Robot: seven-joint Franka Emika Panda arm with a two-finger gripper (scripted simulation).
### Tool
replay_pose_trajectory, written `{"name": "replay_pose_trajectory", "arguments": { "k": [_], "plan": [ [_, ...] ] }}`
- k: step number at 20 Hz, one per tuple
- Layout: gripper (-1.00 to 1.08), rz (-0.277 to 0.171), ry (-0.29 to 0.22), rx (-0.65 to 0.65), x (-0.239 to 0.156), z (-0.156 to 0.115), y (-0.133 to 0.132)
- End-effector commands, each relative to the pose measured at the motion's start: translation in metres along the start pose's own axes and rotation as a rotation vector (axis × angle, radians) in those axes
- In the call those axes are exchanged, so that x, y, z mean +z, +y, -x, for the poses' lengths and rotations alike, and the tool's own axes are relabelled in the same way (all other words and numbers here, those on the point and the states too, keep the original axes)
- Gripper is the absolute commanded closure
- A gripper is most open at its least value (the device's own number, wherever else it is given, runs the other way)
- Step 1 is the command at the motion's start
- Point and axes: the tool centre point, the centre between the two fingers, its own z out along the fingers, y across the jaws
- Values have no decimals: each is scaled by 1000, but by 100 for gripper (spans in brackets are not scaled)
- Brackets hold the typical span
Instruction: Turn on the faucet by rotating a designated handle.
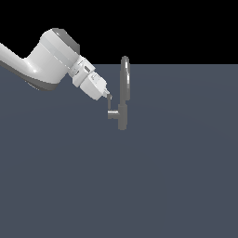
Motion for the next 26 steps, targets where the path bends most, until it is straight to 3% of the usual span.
{"name": "replay_pose_trajectory", "arguments": {
  "k": [1, 26],
  "plan": [
    [108, -1, 0, 0, -1, -1, 5],
    [108, -6, -1, -1, -1, 1, 66]
  ]
}}
